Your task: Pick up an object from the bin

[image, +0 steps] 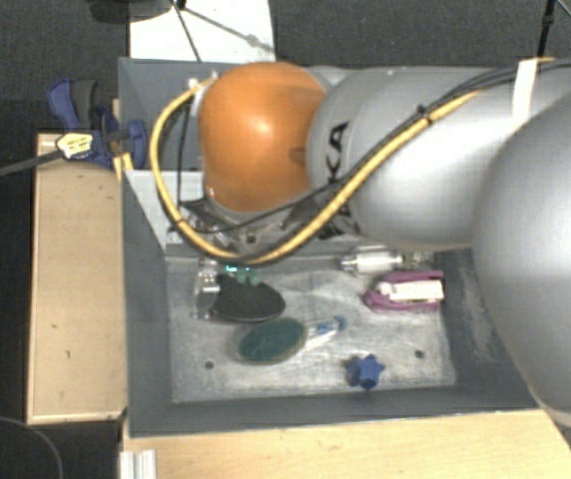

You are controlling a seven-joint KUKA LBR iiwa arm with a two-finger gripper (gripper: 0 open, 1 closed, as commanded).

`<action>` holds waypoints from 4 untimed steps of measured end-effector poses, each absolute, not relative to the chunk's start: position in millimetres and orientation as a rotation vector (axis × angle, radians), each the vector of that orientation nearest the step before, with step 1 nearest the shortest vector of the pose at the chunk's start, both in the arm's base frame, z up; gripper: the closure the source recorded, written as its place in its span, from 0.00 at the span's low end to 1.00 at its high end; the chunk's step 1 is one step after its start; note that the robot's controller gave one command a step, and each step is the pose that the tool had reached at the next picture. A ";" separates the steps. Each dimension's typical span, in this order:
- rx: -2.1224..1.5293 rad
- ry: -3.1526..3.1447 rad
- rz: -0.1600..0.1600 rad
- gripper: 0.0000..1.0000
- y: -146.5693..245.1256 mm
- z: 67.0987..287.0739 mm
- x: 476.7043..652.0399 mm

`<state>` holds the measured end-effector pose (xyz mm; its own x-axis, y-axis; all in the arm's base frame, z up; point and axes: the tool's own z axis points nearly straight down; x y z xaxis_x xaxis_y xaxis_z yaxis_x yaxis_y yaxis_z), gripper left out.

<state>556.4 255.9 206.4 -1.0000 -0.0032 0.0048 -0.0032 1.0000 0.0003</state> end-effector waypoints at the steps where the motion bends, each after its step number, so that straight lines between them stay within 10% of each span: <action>1: -0.261 -3.128 0.005 0.00 183.3 137.0 556.8; 2: 0.097 -3.146 -0.004 0.00 163.1 73.5 534.6; 3: 0.086 -3.145 -0.005 1.00 163.9 74.5 534.6; 4: 0.285 -3.138 -0.001 1.00 140.7 249.5 549.5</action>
Offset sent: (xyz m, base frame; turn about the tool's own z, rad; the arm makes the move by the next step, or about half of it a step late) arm 0.0006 -0.0697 -0.0674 0.1685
